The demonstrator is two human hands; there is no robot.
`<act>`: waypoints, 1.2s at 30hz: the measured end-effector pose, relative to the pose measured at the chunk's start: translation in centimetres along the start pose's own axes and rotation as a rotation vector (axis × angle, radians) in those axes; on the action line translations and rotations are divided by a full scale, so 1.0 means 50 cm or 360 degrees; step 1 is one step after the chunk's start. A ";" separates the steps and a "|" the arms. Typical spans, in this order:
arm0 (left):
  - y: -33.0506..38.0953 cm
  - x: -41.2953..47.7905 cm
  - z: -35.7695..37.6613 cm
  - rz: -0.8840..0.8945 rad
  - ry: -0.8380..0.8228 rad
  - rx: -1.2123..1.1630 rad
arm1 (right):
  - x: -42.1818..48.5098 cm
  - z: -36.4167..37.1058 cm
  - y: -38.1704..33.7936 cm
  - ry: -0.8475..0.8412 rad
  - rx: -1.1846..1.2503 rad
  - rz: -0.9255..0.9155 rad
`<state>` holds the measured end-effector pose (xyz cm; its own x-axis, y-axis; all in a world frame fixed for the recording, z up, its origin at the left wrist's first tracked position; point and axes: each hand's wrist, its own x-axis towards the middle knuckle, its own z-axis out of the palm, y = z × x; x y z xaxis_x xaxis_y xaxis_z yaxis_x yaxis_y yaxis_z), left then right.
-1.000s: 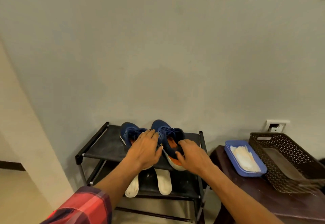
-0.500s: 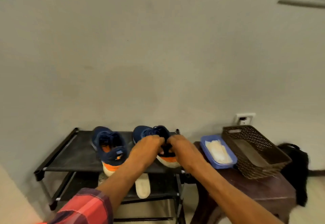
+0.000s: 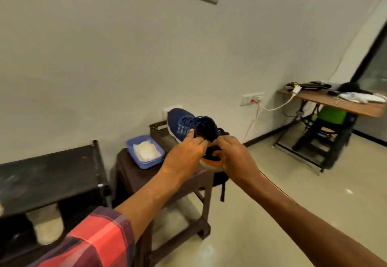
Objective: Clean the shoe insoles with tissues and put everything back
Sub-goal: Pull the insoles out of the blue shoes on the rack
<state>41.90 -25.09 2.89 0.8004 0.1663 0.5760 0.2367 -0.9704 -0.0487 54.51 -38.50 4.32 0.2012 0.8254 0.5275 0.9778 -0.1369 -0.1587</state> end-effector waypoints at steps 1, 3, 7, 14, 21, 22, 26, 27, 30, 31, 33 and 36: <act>0.034 0.006 0.030 0.0069 -0.0015 0.0038 | -0.035 0.000 0.031 -0.0005 -0.0002 0.0021; 0.089 0.007 0.096 0.0120 -0.0100 0.0001 | -0.106 0.016 0.091 0.0005 0.0015 0.0076; 0.197 -0.020 0.244 0.0211 -0.0215 -0.0119 | -0.256 0.091 0.205 -0.0079 0.0076 0.0268; 0.328 -0.127 0.483 0.0456 -0.0391 -0.0152 | -0.498 0.240 0.301 -0.0080 0.0152 0.0535; 0.387 -0.277 0.696 0.0520 -0.0925 -0.0292 | -0.677 0.430 0.326 -0.0349 0.0311 0.0854; 0.390 -0.301 0.727 0.0555 -0.1017 -0.0283 | -0.705 0.464 0.326 -0.0454 0.0348 0.0910; 0.394 -0.381 0.816 0.0635 -0.1438 -0.0289 | -0.790 0.580 0.307 -0.0786 0.0412 0.1122; 0.397 -0.398 0.828 0.0677 -0.1489 -0.0263 | -0.812 0.614 0.300 -0.0861 0.0409 0.1144; 0.414 -0.460 0.866 0.0812 -0.1818 -0.0455 | -0.856 0.672 0.274 -0.1120 0.0384 0.1217; 0.423 -0.477 0.875 0.0797 -0.1913 -0.0521 | -0.866 0.684 0.267 -0.1134 0.0333 0.1233; 0.437 -0.492 0.877 0.0645 -0.2047 -0.0577 | -0.888 0.703 0.250 -0.1124 0.0301 0.1321; 0.452 -0.510 0.885 0.0461 -0.2122 -0.0619 | -0.891 0.696 0.237 -0.1265 0.0356 0.1307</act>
<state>51.20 -43.51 -49.00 0.7571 -0.2176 -0.6160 -0.0121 -0.9474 0.3198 55.06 -57.84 -50.13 0.5981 0.6551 -0.4617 0.5226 -0.7555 -0.3951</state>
